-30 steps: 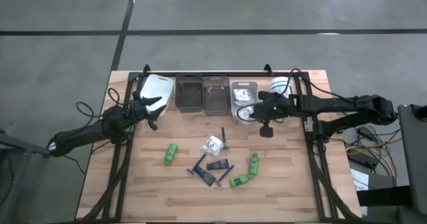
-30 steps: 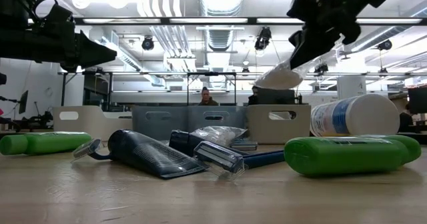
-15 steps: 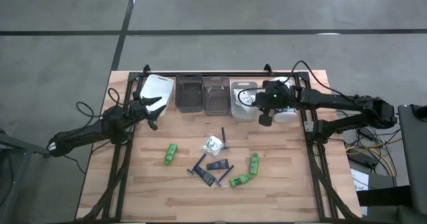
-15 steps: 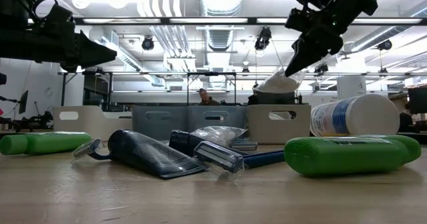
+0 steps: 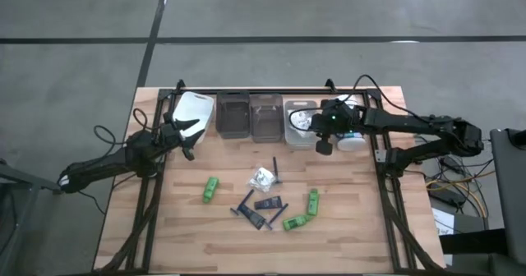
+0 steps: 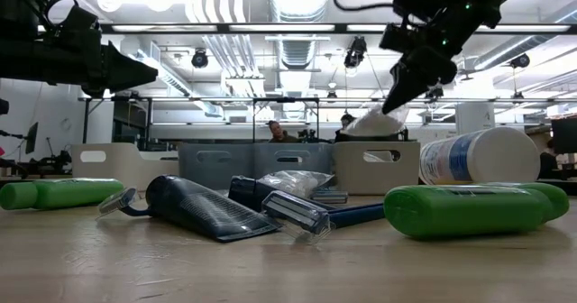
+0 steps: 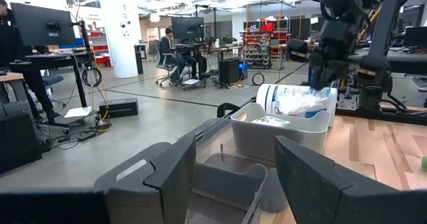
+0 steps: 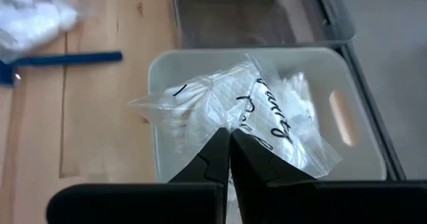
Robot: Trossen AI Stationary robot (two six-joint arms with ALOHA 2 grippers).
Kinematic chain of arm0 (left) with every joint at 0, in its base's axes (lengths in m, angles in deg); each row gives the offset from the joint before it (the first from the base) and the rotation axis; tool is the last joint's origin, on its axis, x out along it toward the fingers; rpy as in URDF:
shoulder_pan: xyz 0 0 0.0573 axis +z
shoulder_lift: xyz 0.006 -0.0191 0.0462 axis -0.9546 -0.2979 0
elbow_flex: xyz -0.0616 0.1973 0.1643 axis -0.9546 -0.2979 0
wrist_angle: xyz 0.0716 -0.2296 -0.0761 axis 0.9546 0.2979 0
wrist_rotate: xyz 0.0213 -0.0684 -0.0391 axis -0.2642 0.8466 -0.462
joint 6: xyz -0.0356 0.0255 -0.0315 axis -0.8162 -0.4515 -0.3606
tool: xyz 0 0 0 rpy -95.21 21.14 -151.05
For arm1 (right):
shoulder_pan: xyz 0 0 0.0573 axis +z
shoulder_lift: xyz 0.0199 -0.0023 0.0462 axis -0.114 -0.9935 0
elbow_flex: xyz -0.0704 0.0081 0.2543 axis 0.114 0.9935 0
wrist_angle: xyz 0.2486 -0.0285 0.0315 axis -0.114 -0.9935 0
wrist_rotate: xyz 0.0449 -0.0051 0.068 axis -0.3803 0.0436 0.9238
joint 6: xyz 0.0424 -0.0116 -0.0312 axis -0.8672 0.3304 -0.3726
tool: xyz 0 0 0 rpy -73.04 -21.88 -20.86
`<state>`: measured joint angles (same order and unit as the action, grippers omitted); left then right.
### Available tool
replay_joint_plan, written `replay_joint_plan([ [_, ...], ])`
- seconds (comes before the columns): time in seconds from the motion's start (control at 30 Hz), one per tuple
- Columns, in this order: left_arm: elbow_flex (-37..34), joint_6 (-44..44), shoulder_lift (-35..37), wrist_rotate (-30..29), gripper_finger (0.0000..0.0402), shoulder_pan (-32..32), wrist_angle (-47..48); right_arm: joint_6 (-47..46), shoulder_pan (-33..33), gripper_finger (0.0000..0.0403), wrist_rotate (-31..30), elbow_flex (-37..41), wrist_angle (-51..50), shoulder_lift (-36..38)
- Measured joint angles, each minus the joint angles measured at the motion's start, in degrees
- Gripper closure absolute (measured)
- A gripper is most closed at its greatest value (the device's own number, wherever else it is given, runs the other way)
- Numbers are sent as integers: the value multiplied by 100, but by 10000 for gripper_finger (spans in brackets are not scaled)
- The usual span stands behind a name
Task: Pick & Place Travel size toiletries
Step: Put the bottom cotton pack into the grey bin
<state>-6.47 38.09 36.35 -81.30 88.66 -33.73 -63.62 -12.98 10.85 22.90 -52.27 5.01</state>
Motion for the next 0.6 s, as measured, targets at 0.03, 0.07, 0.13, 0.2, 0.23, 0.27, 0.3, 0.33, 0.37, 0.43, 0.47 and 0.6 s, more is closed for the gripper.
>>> replay_joint_plan([
  [0.03,0,1,0,1,195,0,0,28,0,394,-6,0,8,-74],
  [0.07,1,0,0,1,195,0,0,42,-5,394,-9,0,31,-145],
  [0.13,0,-1,0,1,195,0,0,62,-18,394,-11,2,119,-305],
  [0.2,0,0,0,1,195,0,0,79,-42,394,-11,4,209,-458],
  [0.23,0,0,0,1,195,0,0,81,-63,394,-11,4,272,-536],
  [0.27,0,0,0,0,195,0,0,83,-91,394,-11,4,320,-608],
  [0.3,1,1,0,0,195,0,0,83,-116,394,-14,5,327,-682],
  [0.33,0,-1,0,0,195,0,0,83,-137,394,-15,7,340,-755],
  [0.37,0,1,0,2,195,0,0,83,-167,394,-13,7,358,-821],
  [0.43,2,-1,0,0,195,0,0,83,-210,394,-15,7,363,-953],
  [0.47,0,1,0,1,195,0,0,83,-229,394,-14,7,372,-1018],
  [0.6,0,-1,0,0,195,0,0,83,-274,394,-13,7,390,-1238],
])
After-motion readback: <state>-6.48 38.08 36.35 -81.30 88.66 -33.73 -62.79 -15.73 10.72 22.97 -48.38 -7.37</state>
